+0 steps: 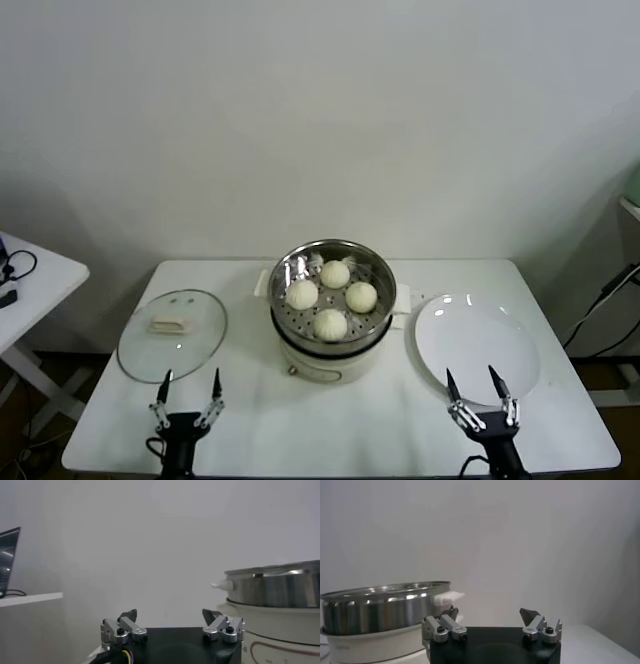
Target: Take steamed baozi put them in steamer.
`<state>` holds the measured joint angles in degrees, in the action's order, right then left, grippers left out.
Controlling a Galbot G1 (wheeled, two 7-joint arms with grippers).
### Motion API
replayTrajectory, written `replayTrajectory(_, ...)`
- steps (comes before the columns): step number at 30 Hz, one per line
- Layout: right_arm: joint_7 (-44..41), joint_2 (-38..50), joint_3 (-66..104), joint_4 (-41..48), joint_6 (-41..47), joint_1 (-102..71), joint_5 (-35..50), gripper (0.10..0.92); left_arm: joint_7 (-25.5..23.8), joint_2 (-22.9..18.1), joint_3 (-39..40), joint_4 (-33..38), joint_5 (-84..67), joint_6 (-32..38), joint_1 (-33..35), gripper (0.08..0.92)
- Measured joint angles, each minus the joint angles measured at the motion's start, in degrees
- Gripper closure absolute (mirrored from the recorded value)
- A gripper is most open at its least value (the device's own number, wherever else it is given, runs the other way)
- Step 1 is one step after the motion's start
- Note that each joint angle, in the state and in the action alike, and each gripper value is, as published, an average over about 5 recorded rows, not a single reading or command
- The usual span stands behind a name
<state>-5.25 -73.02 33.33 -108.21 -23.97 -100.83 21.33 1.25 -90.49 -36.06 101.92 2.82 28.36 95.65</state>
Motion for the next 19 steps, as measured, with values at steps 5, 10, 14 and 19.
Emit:
replayTrajectory(5,0.1,-2.1,-0.1,0.2,-1.2,-1.0,-0.8,0.203,0.0,0.0,0.1,0.1,-0.1,0.0,0.0,0.177)
replayTrajectory(10,0.1,-3.5,-0.3,0.2,-2.0,-1.5,-1.5,0.203,0.0,0.0,0.1,0.3,-0.1,0.0,0.1,0.177)
replayTrajectory(14,0.1,-4.1,-0.4,0.2,-2.4,-1.9,-1.8,0.203,-0.1,0.0,0.1,0.4,-0.1,0.1,0.2,0.177)
replayTrajectory(19,0.1,-4.6,-0.6,0.2,-2.7,-2.2,-2.1,0.203,-0.1,0.1,0.1,0.6,-0.1,0.1,0.5,0.177)
